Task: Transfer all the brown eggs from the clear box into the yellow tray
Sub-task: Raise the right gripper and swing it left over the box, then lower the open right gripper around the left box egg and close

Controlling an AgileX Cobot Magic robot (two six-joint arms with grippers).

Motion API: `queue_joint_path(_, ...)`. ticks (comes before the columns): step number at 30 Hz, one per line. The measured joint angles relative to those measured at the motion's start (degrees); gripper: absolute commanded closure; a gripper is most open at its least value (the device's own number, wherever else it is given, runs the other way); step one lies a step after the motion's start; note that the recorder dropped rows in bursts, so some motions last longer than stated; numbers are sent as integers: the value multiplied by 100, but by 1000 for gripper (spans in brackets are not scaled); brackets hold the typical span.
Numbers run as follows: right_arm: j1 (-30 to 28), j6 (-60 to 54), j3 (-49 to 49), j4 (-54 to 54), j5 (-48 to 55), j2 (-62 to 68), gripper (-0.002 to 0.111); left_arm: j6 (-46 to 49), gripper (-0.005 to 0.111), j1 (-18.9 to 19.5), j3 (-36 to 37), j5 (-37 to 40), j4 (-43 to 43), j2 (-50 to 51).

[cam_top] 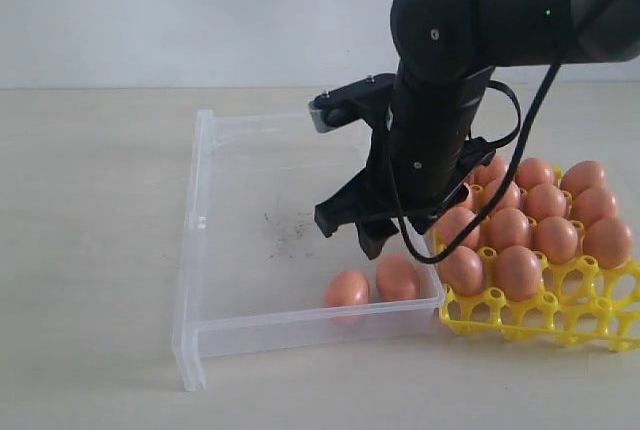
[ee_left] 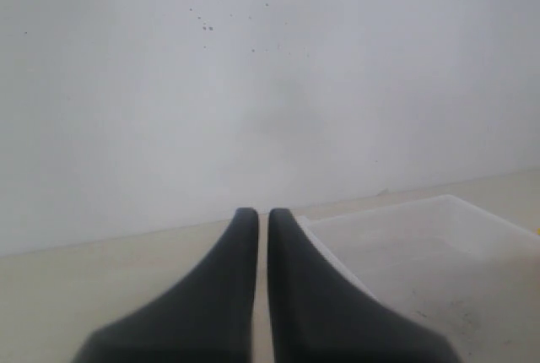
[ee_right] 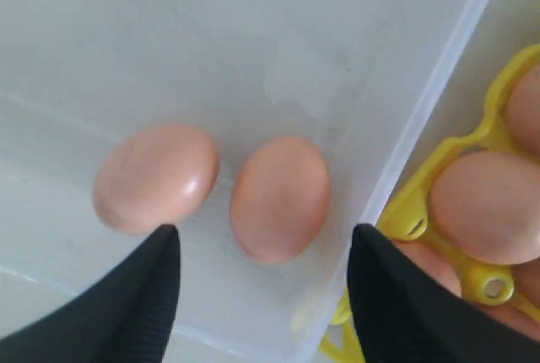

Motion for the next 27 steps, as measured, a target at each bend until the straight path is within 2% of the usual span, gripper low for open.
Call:
queue_joint_path(9, 0, 57, -256, 530, 0, 371, 57, 0, 103, 0, 0, 0, 0, 0)
queue_joint_path(18, 0, 366, -256, -304, 400, 617, 57, 0, 103, 0, 0, 0, 0, 0)
queue_joint_path(27, 0, 410, -325, -456, 340, 726, 57, 0, 103, 0, 0, 0, 0, 0)
